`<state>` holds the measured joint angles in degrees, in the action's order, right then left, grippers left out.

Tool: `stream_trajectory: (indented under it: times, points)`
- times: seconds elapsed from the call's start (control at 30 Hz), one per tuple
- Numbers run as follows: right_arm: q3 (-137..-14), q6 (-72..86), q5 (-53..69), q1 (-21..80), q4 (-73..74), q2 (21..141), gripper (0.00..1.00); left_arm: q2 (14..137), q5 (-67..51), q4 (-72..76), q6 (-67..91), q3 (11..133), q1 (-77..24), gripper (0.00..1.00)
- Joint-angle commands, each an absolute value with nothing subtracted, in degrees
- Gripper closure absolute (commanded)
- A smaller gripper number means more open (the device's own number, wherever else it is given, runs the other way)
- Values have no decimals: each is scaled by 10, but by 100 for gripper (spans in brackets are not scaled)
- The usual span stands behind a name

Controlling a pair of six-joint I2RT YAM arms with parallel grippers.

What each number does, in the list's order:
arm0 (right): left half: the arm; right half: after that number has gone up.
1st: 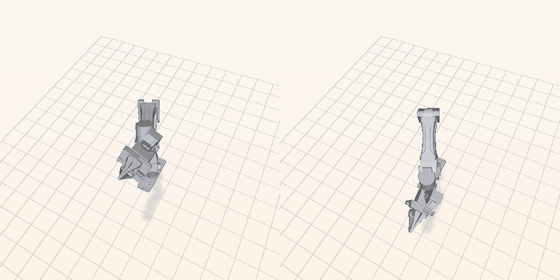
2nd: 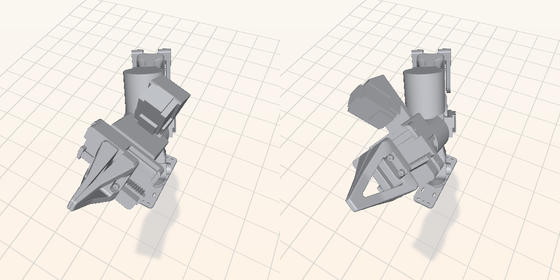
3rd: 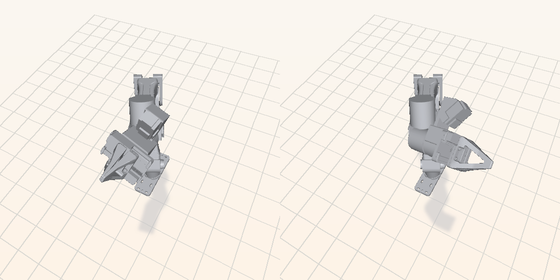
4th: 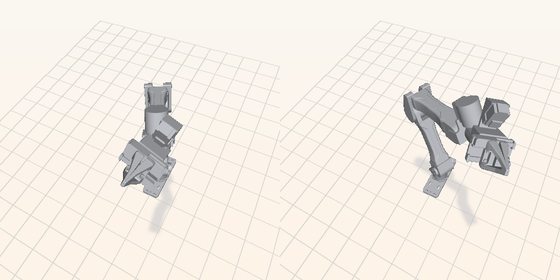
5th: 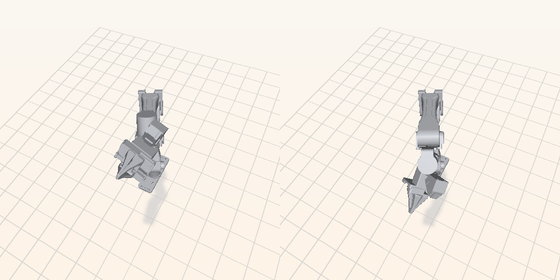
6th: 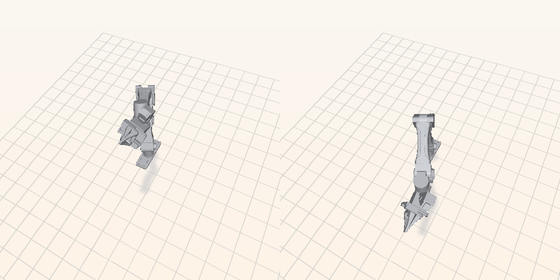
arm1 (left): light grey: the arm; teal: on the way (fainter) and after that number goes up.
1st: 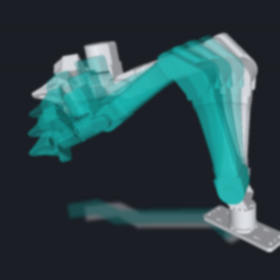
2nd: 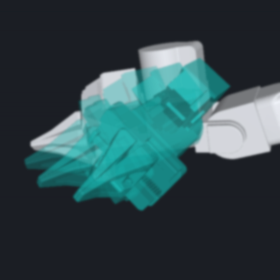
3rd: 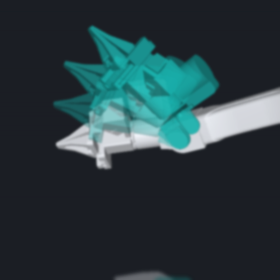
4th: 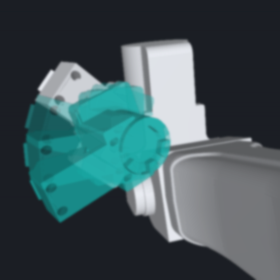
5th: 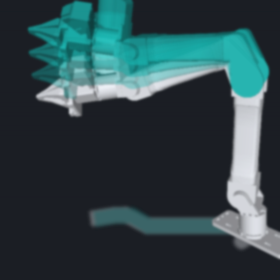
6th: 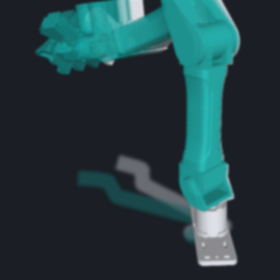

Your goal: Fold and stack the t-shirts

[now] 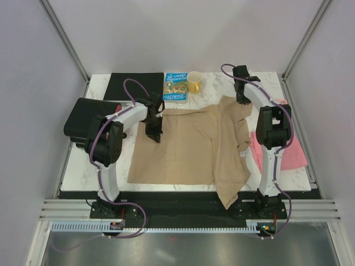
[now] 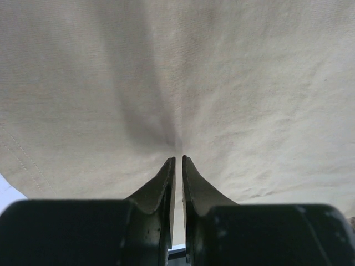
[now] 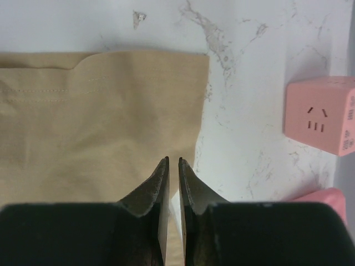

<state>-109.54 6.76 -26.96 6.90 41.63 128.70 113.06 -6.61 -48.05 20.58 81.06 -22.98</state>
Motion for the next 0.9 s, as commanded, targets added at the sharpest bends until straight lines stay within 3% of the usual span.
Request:
stream_trajectory:
  times: [0.0,0.07,0.17,0.23,0.87]
  points:
    - [-1116,82,-233,70,431,1317,81,1132,-83,-494,199,817,-232,85]
    - [-1128,83,-227,69,437,1337,81,1142,-86,-493,198,816,-232,86]
    - [-1159,84,-215,70,456,1369,89,1158,-92,-497,196,818,-232,98]
    - [-1186,85,-207,69,469,1386,100,1164,-96,-498,196,821,-233,98]
    - [-1346,93,-193,66,483,1495,100,1184,-69,-526,191,823,-230,98]
